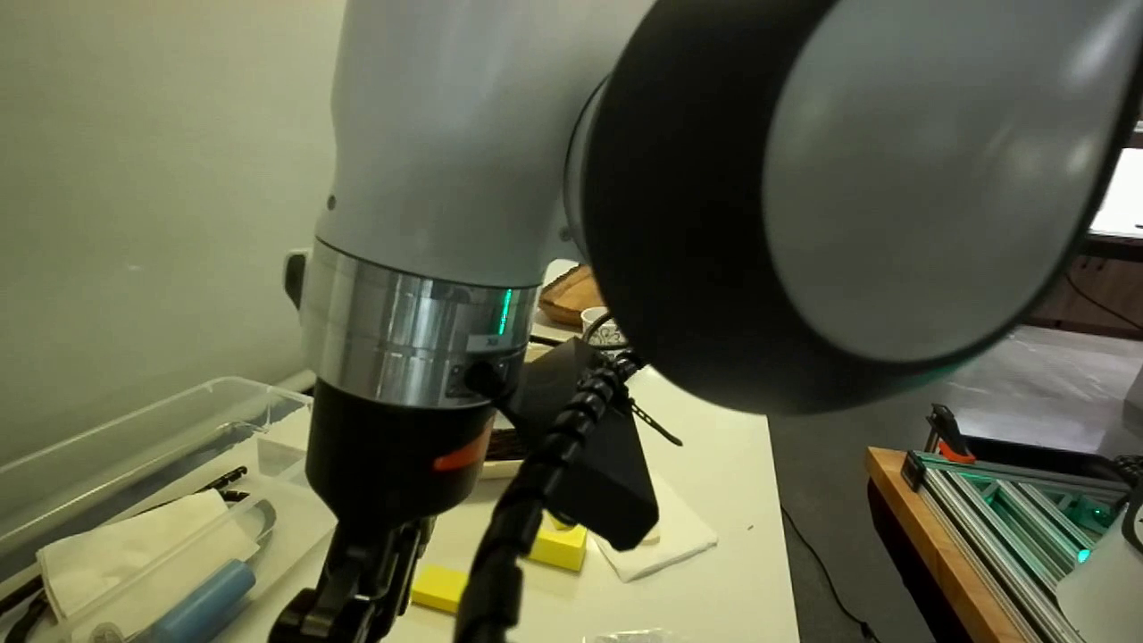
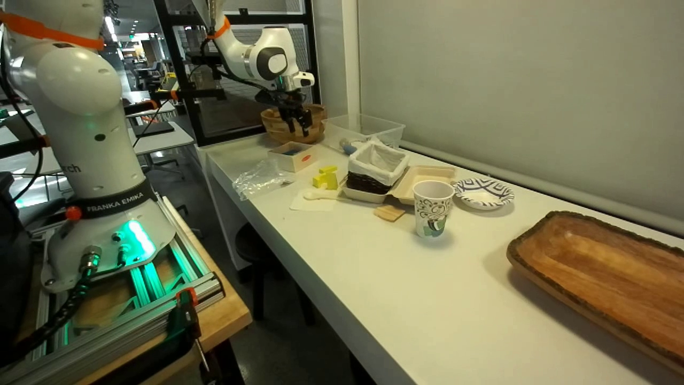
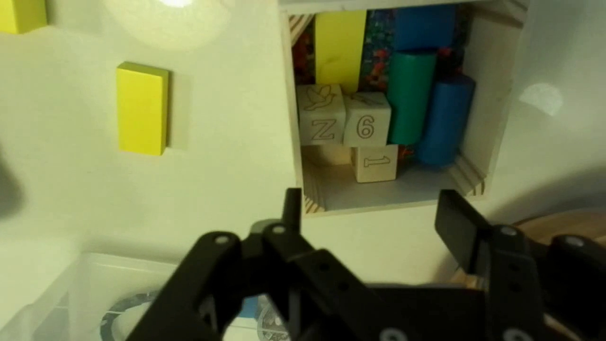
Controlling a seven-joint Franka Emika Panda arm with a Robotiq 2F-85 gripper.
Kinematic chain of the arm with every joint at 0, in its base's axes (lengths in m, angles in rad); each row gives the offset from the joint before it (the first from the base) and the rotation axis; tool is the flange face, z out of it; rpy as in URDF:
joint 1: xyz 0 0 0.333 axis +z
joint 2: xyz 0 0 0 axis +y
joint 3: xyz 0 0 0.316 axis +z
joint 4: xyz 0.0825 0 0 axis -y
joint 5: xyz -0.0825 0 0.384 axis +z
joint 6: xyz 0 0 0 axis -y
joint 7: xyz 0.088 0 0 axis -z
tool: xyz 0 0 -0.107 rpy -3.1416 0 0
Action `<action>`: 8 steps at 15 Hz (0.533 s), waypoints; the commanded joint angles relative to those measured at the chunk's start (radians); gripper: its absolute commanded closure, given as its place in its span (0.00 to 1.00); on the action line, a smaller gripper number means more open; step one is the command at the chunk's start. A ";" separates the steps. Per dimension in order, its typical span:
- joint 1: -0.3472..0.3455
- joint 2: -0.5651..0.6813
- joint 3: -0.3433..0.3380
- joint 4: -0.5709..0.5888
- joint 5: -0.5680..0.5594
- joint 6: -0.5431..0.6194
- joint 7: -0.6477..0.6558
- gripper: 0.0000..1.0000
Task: Take one yellow block and white block out of the box on the left and put them on the countertop.
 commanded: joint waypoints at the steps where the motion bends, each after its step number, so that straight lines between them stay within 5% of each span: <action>1: -0.025 0.070 0.013 0.064 -0.009 -0.040 -0.065 0.51; 8: -0.050 0.157 0.045 0.136 0.004 -0.049 -0.151 0.37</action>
